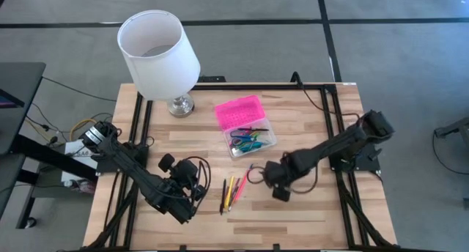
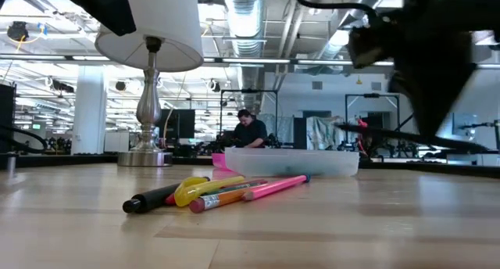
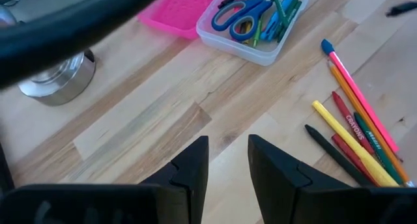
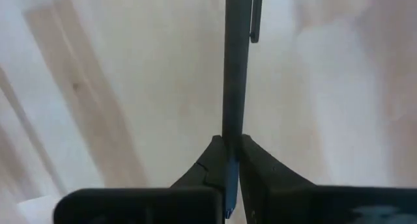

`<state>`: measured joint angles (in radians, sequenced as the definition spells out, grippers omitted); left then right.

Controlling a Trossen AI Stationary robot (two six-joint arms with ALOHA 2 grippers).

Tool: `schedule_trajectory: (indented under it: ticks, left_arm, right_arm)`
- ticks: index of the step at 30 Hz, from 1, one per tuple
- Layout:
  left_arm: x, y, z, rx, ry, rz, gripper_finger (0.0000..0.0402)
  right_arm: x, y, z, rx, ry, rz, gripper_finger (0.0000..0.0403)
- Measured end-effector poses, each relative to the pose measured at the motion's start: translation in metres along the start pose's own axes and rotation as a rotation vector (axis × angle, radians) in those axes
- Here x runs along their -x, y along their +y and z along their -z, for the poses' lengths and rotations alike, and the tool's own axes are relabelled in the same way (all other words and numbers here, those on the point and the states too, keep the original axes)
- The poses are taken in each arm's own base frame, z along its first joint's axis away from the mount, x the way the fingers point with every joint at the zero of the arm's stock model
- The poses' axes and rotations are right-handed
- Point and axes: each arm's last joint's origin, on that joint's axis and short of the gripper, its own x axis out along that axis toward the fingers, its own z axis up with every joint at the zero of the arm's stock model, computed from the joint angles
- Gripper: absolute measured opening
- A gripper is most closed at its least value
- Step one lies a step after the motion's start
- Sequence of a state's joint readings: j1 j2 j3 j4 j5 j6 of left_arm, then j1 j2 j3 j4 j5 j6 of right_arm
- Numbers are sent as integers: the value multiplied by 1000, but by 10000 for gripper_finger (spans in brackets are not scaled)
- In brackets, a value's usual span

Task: Pick & place school supplies into a supply box
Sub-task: Put the right black pen into the pink supply box

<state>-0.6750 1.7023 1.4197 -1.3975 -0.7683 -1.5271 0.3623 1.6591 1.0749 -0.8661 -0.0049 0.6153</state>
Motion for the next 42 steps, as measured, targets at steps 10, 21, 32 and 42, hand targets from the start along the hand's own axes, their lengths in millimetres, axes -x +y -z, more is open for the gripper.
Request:
schedule_trajectory:
  ticks: [10, 21, 32, 42]
  left_arm:
    - [-2, -1, -2, 25, -5, 4, 103]
    - [-2, -5, -3, 84, -8, 39, 103]
    - [-2, -5, -4, 129, -23, 38, 103]
    - [-3, -5, -4, 131, -21, 36, 102]
  right_arm:
    - [24, -79, -50, 136, -80, 84, 8]
    - [47, -151, -90, 188, -220, 139, 9]
    - [7, -142, -103, 321, -91, 125, 16]
    - [8, -151, -110, 249, -117, 126, 70]
